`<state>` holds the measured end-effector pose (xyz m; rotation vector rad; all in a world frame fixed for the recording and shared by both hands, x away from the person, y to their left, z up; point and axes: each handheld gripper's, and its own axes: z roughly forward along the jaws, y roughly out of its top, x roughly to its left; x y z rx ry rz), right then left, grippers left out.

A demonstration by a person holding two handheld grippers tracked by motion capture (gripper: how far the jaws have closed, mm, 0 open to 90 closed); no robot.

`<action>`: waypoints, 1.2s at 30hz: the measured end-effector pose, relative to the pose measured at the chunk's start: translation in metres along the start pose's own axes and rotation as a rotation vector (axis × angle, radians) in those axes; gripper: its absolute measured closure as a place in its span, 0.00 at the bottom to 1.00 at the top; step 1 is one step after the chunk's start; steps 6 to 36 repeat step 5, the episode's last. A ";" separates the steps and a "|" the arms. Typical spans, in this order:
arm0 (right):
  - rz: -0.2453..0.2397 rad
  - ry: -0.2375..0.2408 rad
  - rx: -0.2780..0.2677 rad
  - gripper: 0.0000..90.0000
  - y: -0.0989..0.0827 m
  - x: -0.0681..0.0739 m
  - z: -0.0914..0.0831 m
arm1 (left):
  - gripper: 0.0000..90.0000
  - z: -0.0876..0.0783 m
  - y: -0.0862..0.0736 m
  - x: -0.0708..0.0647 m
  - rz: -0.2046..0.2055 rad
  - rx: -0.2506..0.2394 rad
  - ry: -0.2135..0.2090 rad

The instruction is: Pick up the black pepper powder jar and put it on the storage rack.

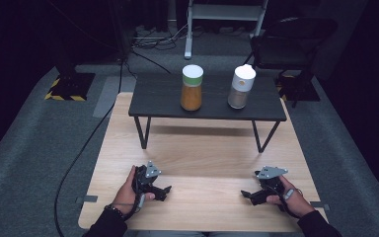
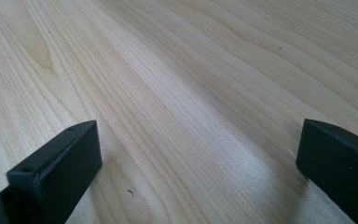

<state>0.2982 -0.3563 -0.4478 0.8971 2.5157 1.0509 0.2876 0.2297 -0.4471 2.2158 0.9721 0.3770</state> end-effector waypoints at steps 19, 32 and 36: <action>0.000 0.000 0.000 0.00 0.000 0.000 0.000 | 0.00 0.000 0.000 0.000 0.000 -0.001 -0.003; 0.000 0.000 0.000 0.00 0.000 0.000 0.000 | 0.00 0.000 0.000 0.000 0.000 -0.001 -0.003; 0.000 0.000 0.000 0.00 0.000 0.000 0.000 | 0.00 0.000 0.000 0.000 0.000 -0.001 -0.003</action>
